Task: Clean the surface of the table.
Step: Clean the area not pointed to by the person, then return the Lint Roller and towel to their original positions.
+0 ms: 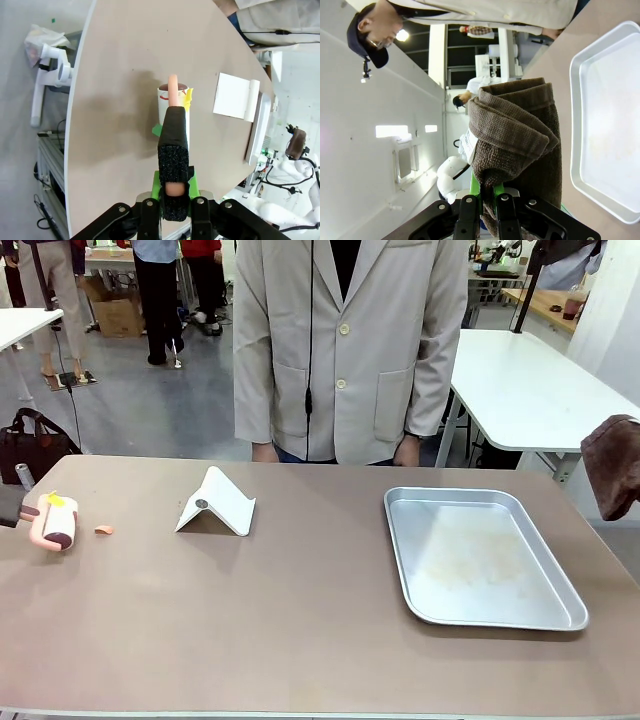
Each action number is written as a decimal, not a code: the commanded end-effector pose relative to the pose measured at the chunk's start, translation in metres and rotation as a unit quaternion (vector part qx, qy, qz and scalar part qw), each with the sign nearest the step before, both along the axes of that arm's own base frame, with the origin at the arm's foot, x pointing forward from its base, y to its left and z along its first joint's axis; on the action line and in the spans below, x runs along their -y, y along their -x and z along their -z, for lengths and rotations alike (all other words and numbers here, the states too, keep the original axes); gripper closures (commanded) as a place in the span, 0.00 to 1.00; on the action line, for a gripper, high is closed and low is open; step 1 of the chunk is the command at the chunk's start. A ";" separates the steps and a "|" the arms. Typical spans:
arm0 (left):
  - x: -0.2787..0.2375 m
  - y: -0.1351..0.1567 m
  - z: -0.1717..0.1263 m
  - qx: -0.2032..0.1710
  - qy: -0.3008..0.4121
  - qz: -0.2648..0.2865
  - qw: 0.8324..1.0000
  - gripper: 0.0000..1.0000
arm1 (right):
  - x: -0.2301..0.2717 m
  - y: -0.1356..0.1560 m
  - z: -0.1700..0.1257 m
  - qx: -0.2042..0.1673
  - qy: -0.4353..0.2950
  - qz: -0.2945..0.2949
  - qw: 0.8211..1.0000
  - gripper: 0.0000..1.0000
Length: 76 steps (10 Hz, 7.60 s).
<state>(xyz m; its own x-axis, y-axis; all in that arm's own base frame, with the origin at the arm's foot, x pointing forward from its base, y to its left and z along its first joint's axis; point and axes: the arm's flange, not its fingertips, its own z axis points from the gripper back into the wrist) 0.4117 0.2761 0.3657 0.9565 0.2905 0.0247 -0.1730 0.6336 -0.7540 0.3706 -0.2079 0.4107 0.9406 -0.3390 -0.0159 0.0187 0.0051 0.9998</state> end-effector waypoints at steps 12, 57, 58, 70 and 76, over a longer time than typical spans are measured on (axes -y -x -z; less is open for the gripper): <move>0.060 -0.053 0.033 -0.072 -0.009 0.033 0.997 0.97 | 0.000 0.001 -0.006 -0.009 0.000 0.000 1.000 0.89; -0.060 0.078 -0.015 0.126 0.354 0.052 0.925 0.78 | -0.028 -0.010 -0.010 0.033 0.004 0.015 0.999 0.89; -0.041 0.075 -0.027 0.128 0.353 0.068 0.924 0.78 | -0.048 -0.018 -0.016 0.027 0.012 -0.005 1.000 0.89; 0.213 -0.016 -0.103 0.084 0.151 0.108 0.979 0.78 | -0.368 -0.100 0.030 0.034 0.073 -0.162 0.983 0.89; 0.255 -0.042 -0.096 0.072 0.136 0.132 0.979 0.78 | -0.379 -0.117 0.073 -0.023 0.064 -0.124 0.990 0.89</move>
